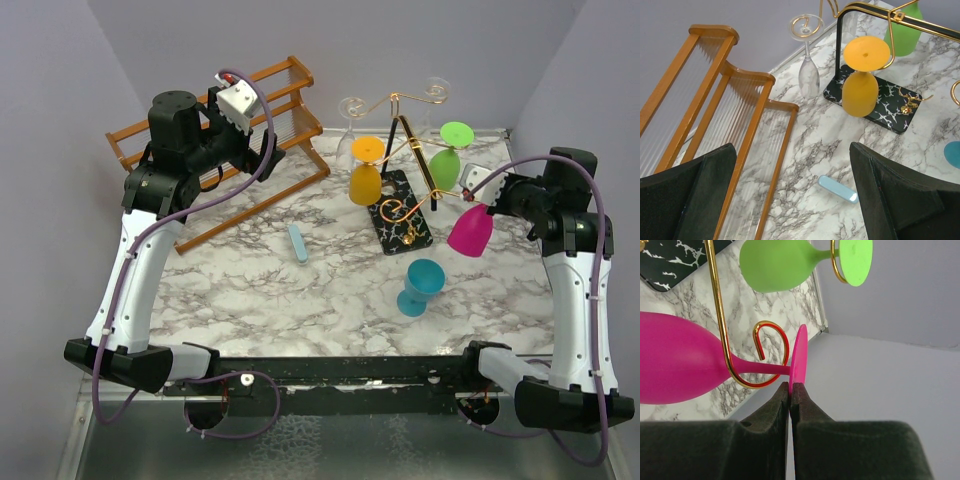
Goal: Place the wine glass upside down on the wine glass rack
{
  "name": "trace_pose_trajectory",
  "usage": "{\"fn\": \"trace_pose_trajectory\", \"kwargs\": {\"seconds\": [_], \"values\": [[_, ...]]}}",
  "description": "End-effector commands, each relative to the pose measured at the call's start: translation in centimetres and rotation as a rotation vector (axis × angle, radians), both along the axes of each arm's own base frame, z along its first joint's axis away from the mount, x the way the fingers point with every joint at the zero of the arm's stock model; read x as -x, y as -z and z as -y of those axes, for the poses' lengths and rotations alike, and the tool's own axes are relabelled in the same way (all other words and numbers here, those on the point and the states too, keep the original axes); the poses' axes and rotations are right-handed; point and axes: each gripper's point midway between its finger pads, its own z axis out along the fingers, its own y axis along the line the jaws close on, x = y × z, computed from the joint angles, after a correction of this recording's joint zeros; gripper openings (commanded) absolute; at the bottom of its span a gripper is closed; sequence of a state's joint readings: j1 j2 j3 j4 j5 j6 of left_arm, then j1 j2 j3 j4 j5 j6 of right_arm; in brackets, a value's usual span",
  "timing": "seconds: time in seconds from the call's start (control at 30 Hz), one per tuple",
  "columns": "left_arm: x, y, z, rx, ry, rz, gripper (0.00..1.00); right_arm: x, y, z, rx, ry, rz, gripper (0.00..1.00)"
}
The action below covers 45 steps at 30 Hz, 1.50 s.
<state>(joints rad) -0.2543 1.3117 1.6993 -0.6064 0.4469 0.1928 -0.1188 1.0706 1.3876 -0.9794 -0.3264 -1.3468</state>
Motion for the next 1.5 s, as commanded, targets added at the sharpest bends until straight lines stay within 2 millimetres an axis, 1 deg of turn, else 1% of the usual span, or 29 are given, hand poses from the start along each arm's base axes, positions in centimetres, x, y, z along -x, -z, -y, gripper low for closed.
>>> {"fn": "trace_pose_trajectory", "kwargs": {"seconds": [0.0,0.23,0.67,1.07,1.3,1.47], "values": [[0.5,-0.9,0.3,0.022,0.027,0.032,0.99,-0.7,-1.1,0.8,0.020,0.040,0.056,0.04],[0.6,-0.9,0.3,0.021,0.030,0.030,0.99,-1.6,-1.2,1.0,0.019,0.051,0.077,0.04],[0.6,-0.7,0.2,0.017,0.031,0.027,0.99,-2.4,-1.1,-1.2,-0.061,-0.044,0.080,0.08],[0.5,-0.3,0.4,0.014,0.037,0.018,0.99,-2.2,-0.9,-3.0,-0.108,-0.130,0.059,0.08],[0.5,-0.2,0.5,0.016,0.041,0.015,0.99,-1.8,-0.4,-3.1,-0.100,-0.141,0.039,0.08],[0.5,-0.1,0.4,0.014,0.041,0.013,0.99,-1.5,0.0,-3.2,-0.096,-0.151,0.023,0.10]]}}
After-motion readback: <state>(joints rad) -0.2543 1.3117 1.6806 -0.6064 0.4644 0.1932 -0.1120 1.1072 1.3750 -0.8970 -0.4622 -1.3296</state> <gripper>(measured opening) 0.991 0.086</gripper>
